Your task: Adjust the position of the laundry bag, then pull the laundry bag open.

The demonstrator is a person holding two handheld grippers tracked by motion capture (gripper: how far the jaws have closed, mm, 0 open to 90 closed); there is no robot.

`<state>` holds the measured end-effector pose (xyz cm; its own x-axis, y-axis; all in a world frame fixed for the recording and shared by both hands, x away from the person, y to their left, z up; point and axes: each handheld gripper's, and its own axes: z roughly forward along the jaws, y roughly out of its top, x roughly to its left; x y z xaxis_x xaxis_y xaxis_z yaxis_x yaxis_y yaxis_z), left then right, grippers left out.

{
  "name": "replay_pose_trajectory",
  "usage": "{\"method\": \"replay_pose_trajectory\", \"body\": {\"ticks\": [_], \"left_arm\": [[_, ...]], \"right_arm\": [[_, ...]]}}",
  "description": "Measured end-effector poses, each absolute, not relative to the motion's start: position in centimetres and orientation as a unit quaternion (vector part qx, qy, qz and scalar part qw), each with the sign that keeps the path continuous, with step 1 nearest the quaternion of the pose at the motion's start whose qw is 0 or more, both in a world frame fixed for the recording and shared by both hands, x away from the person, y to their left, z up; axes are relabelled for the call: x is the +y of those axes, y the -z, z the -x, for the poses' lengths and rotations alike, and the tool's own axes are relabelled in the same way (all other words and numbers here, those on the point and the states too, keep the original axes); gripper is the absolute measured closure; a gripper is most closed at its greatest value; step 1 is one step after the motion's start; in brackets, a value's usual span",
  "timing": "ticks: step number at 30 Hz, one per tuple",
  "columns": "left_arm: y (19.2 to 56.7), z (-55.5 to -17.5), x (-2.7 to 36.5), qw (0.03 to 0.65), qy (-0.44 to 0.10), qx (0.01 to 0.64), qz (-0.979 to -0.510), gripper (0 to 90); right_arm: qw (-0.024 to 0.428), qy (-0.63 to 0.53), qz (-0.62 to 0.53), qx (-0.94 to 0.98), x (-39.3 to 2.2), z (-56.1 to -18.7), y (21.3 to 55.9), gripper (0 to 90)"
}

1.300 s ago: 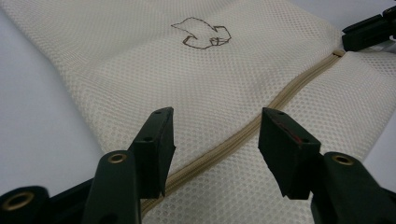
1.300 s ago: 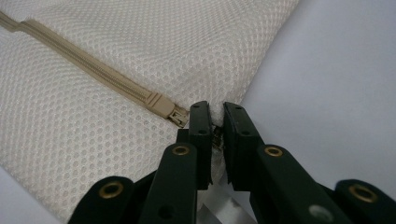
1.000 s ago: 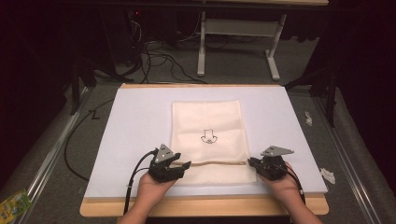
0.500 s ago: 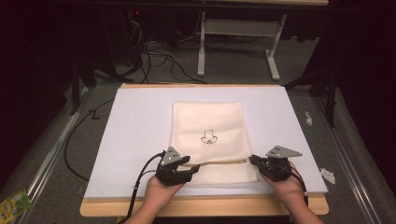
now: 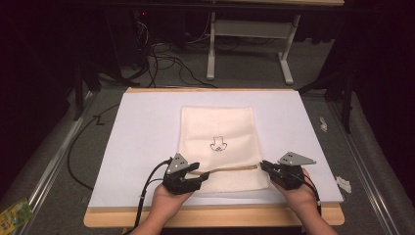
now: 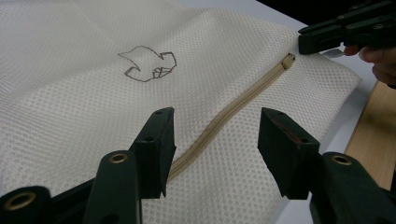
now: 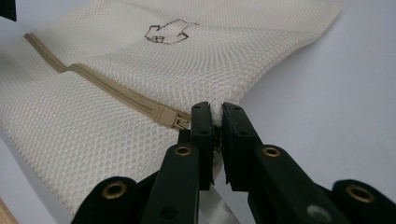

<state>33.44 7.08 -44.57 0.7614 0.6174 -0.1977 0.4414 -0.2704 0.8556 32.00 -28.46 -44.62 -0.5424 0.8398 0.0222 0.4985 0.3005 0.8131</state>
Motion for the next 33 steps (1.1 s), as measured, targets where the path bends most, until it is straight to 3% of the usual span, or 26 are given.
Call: {"method": "replay_pose_trajectory", "body": {"ticks": [8, 17, 33], "left_arm": [[44.6, -33.9, 6.6, 0.516, -0.07, 0.342, -0.783, 47.2], [44.3, -33.5, 2.9, 0.521, -0.056, 0.32, -0.789, 47.7], [45.2, -34.0, -3.3, 0.518, -0.049, 0.285, -0.805, 59.8]], "right_arm": [[0.212, -0.417, -0.427, 0.774, -28.5, -31.9, 44.3, 85.2], [0.219, -0.429, -0.412, 0.773, -28.3, -31.6, 43.7, 85.1], [0.217, -0.438, -0.404, 0.773, -28.0, -31.1, 43.3, 85.5]]}}
